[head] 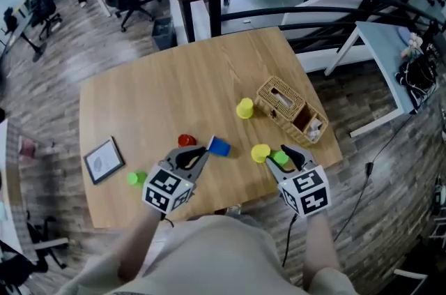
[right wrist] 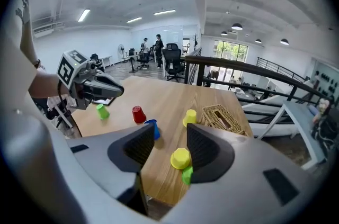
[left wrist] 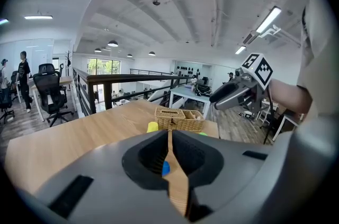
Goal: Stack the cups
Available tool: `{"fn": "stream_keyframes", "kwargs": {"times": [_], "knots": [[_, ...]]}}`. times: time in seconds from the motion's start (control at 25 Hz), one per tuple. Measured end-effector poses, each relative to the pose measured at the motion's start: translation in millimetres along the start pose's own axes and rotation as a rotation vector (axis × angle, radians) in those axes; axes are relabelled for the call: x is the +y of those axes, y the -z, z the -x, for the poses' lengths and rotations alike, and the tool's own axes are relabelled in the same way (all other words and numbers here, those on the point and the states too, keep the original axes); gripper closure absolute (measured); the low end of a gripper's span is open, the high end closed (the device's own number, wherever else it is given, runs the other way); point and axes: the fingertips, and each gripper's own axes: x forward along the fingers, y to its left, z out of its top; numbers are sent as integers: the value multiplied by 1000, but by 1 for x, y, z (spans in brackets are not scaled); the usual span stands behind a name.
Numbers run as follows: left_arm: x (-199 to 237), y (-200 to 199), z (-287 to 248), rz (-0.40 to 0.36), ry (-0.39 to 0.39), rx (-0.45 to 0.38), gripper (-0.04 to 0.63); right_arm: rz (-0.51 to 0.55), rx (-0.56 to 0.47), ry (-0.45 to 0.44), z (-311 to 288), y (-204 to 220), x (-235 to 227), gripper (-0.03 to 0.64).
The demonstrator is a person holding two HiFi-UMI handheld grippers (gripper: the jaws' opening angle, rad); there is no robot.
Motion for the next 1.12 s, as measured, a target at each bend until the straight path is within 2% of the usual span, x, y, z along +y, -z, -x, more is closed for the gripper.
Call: {"fn": "stream_keyframes", "kwargs": {"times": [0.16,0.4,0.68,0.88,1.12], "knots": [[3,-11,-3,-8,1,-20,552,-57,-5,2,-7,-7,-11,408],[16,-50,-13,-40,-9,-84,552,11,-9,1,-29,-45,-30,407],[36,-80,-34,-71,-11,-114,552,49,10,-49,-78,-82,-48,374],[55,-86,-56,-87,-20,-127,552,53,72,-65,-127,-80,-62,352],[72,-79,-83,-48,-25,-115,552,65,168,-93,-185,-60,-75,345]]}}
